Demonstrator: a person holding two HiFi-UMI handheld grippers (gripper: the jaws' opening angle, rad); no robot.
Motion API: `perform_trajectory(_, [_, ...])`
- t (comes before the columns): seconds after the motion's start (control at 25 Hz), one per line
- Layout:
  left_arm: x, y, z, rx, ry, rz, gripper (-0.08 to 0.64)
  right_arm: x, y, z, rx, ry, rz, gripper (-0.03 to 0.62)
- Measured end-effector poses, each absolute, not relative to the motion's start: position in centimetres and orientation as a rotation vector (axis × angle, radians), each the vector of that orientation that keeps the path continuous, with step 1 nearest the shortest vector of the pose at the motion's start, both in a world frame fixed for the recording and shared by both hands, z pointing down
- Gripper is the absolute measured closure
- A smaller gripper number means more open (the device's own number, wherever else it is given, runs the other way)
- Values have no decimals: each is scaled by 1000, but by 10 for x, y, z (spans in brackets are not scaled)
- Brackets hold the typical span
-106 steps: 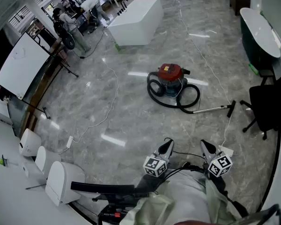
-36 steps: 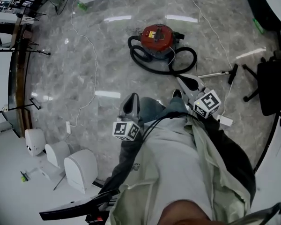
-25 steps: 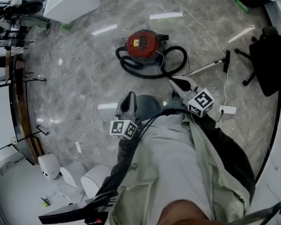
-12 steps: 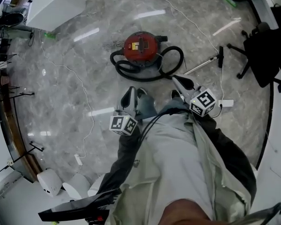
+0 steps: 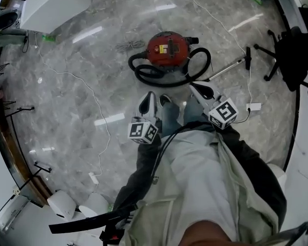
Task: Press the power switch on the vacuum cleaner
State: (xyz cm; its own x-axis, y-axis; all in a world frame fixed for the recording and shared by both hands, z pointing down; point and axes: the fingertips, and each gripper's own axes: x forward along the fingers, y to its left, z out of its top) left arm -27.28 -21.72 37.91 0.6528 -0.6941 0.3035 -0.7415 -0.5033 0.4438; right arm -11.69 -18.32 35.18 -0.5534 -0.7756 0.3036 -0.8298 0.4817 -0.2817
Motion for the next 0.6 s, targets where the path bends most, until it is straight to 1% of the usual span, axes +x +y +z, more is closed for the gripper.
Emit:
perform_trajectory(0.2, [-249, -264, 427, 2420, -1046, 272, 561, -103, -203, 396, 1419, -2504, 704, 592])
perform_trajectory(0.36, [-226, -320, 506, 2478, -1009, 434, 561, -81, -247, 457, 1407, -2462, 713, 592])
perform_trajectory(0.6, [-228, -362, 623, 2307, -1166, 433, 561, -47, -302, 556, 1485, -2355, 545, 592])
